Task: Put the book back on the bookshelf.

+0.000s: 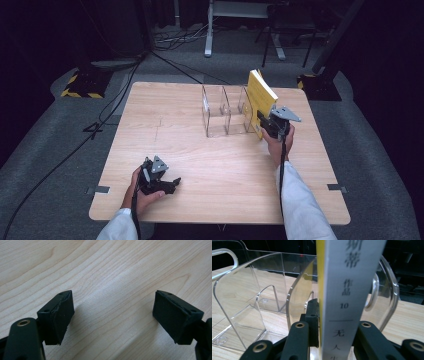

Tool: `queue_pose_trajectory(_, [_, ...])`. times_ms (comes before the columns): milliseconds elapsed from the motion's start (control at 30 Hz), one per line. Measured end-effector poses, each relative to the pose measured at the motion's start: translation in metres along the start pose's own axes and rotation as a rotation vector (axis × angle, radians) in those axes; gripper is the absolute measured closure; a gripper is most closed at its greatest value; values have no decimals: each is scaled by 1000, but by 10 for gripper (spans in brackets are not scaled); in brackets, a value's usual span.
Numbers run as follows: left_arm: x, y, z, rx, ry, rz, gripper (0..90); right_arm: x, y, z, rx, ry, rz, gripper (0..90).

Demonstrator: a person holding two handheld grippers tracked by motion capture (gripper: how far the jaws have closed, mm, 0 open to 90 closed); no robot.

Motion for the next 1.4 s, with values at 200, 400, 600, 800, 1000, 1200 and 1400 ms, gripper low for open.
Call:
queue_pose_trajectory(200, [0,0,0,0,-1,-1,181,-6,2,1,-4,11,-12,713])
queue_pose_trajectory(400, [0,0,0,0,0,0,181,-16,5,1,0,21,-49,674])
queue_pose_trajectory(600, [0,0,0,-1,4,0,181,-21,10,2,12,19,-63,660])
queue_pose_trajectory(800, [0,0,0,-3,4,0,181,-20,20,4,30,14,-71,662])
queue_pose_trajectory(1000, [0,0,0,-3,5,0,181,-19,26,8,37,13,-63,662])
queue_pose_trajectory(1200, [1,-1,0,0,-8,-3,179,-22,30,14,29,14,-61,662])
queue_pose_trajectory(1400, [1,-1,0,-1,-5,-3,179,-21,37,19,51,11,-62,709])
Point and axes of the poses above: each handheld gripper's, and its own axes: y roughly backward along the jaws, x roughly out of its top, z roughly to its right, the point moved 3 cm from there along -y, roughly forward along the jaws, and after that the axes turned 8 degrees about y, right-handed, at the moved point
